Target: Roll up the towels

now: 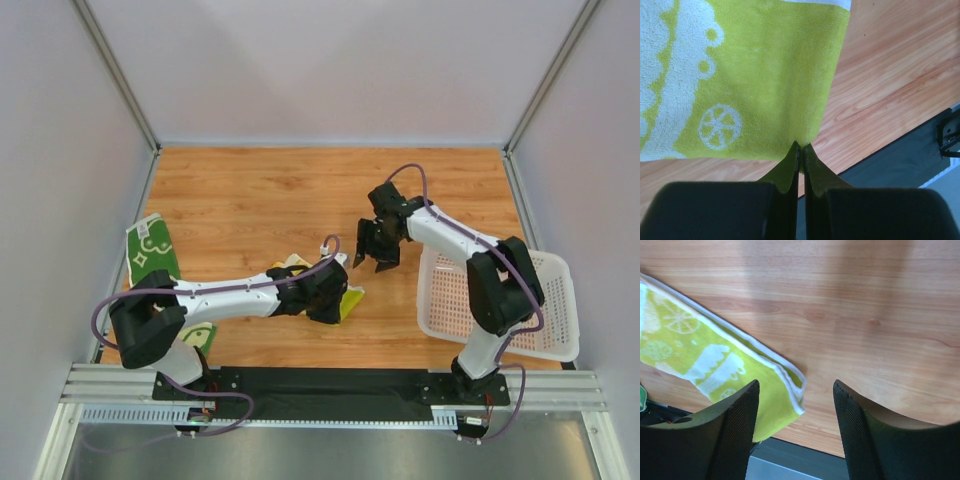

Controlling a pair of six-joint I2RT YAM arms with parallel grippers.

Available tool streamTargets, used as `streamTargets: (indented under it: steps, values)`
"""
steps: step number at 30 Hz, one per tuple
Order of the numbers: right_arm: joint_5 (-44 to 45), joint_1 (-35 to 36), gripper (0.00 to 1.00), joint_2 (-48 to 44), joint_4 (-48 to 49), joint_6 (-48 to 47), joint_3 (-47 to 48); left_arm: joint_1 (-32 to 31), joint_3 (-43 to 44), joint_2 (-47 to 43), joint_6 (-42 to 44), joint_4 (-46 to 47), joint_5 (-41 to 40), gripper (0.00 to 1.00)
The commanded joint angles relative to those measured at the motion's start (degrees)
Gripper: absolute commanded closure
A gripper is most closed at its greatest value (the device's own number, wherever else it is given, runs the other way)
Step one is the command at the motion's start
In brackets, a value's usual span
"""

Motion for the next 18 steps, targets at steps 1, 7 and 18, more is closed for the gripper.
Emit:
streamTargets:
  steps: [1,7,18]
  values:
    - [5.94,-0.52,0.37,-5.03,-4.16,-2.16,3.96,0.86,0.11,-1.17,-4.53,1.09,3.64,0.95]
    - [6.65,-0.96,0.37,-8.28,-6.27,-2.95,4.84,2.97,-2.33,-2.75,-9.02,2.65,7.41,0.95]
    - [1.65,-0.87,0.40,-13.81,-3.30,-3.83,1.07,10.80,-11.75,-6.88,-14.56,9.70,14.02,0.95]
